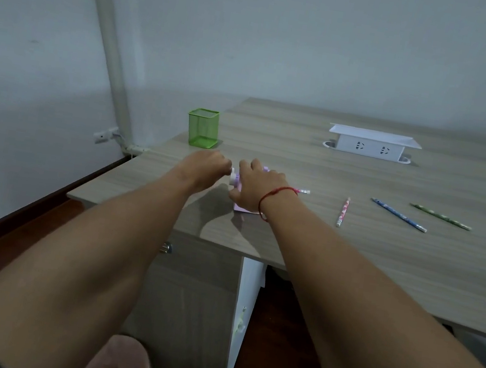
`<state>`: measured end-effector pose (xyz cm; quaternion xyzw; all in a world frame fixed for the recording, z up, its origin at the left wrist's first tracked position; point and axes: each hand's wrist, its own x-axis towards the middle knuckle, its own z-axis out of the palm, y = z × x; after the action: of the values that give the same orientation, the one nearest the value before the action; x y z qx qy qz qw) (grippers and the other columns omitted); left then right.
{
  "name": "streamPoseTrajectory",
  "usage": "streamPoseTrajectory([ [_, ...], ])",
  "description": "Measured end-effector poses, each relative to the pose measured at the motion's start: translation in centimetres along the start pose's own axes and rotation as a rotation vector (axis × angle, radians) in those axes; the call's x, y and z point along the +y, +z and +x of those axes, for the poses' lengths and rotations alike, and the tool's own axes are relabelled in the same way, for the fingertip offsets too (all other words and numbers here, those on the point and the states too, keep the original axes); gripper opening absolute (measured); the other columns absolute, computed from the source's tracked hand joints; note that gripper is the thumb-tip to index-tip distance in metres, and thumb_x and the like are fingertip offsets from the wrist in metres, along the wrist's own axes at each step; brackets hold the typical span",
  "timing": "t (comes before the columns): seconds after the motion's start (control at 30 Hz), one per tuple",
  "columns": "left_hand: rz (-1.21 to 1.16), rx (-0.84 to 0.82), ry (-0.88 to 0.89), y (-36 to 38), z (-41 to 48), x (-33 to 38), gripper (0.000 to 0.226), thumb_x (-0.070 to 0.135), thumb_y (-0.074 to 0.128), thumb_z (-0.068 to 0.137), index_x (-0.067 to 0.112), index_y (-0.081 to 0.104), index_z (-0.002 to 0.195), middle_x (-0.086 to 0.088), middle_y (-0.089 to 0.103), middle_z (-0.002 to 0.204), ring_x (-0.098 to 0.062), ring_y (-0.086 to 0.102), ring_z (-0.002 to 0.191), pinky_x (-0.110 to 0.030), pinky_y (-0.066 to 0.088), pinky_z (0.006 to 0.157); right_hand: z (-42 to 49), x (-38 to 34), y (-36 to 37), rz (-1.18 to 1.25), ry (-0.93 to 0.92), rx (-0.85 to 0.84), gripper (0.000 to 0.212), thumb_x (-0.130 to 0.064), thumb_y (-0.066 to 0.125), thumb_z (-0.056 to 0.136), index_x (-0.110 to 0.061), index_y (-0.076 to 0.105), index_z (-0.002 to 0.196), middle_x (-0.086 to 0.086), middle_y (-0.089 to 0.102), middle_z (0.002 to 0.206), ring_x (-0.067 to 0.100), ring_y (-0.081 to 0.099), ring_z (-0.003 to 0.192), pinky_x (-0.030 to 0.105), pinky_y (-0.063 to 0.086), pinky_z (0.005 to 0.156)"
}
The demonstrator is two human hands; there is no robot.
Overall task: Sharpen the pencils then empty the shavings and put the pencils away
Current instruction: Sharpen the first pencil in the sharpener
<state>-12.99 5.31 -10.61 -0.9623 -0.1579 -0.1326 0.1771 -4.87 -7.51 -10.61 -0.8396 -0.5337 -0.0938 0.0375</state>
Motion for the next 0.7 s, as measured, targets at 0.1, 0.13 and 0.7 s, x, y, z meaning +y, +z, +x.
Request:
streamPoseTrajectory([
  [0.1,-0.013,0.137,0.035,-0.5,-0.1,-0.8,0.018,0.0,0.05,0.089,0.003,0.066,0.095,-0.02,0.065,0.089,-0.036,0.062,0.088,-0.039,0.046,0.063,0.3,-0.6,-0.2,-0.033,0.016,-0.019,0.052,-0.039,0.042,0.095,-0.014,0.034,0.139,0.007,0.04,0.14,0.031,0.046,0.127,0.042,0.039,0.098],
  [0.13,-0.015,0.159,0.044,-0.7,-0.2,-0.9,0.017,0.0,0.05,0.09,0.004,0.066,0.095,-0.019,0.065,0.089,-0.035,0.062,0.087,-0.039,0.047,0.062,0.4,-0.6,-0.4,-0.04,0.02,-0.031,0.052,-0.039,0.042,0.096,-0.013,0.034,0.14,0.007,0.039,0.141,0.031,0.045,0.128,0.044,0.039,0.099],
  [0.7,-0.245,0.189,-0.068,-1.6,-5.9,2.9,0.015,0.006,0.047,0.095,0.008,0.061,0.099,-0.018,0.064,0.084,-0.037,0.062,0.076,-0.042,0.05,0.065,-0.1,-0.5,-0.8,-0.045,-0.008,-0.087,0.052,-0.039,0.045,0.094,-0.012,0.034,0.138,0.01,0.037,0.143,0.033,0.047,0.126,0.044,0.04,0.099],
])
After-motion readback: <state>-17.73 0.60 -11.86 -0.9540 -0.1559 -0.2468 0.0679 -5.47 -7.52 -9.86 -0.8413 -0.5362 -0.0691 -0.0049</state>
